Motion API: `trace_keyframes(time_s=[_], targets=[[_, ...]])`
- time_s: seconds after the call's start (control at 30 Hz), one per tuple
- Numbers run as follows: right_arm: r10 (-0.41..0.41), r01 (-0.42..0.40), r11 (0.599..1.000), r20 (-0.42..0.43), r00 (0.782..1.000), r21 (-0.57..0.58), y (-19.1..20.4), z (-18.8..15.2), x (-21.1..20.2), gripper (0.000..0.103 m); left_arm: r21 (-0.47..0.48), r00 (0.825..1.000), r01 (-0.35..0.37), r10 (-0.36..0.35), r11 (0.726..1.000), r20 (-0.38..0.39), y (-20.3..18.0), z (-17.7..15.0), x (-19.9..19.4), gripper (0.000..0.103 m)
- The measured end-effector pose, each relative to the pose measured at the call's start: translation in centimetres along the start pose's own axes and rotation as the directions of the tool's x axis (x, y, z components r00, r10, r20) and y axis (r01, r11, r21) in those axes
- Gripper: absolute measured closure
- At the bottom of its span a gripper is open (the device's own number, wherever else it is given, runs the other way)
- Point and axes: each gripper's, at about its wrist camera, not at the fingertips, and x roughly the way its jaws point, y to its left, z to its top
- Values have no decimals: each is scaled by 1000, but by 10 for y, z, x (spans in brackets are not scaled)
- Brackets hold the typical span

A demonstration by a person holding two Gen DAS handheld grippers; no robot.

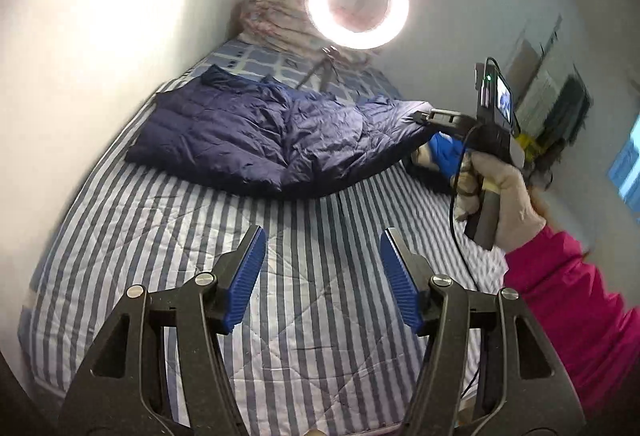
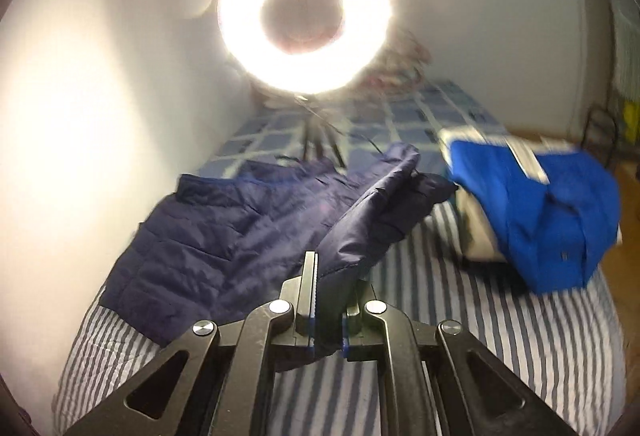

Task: Fold large clothes

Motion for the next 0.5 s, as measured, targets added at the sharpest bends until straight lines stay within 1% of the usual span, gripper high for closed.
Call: trace_keyframes(time_s=[0.1, 0.17, 0.27, 0.37, 0.5], targets=[[16, -13, 997, 33, 999, -81, 35, 12, 0, 97, -7, 1000, -11, 12, 1000, 29, 5, -1, -10, 42], [33, -28, 993, 44, 998, -117, 53, 17, 3, 97, -15, 1000, -7, 8, 1000, 26, 7, -4, -13, 42], [67, -55, 980, 56, 996, -190, 94, 23, 12, 97, -43, 1000, 12, -12, 999, 10, 12, -8, -15, 42], [105, -89, 963, 49, 993, -256, 131, 23, 23, 97, -58, 1000, 12, -10, 998, 22, 16, -7, -20, 42], [181, -168, 925, 6, 984, -340, 190, 16, 48, 97, -83, 999, -1, 6, 997, 51, 26, -6, -30, 42]])
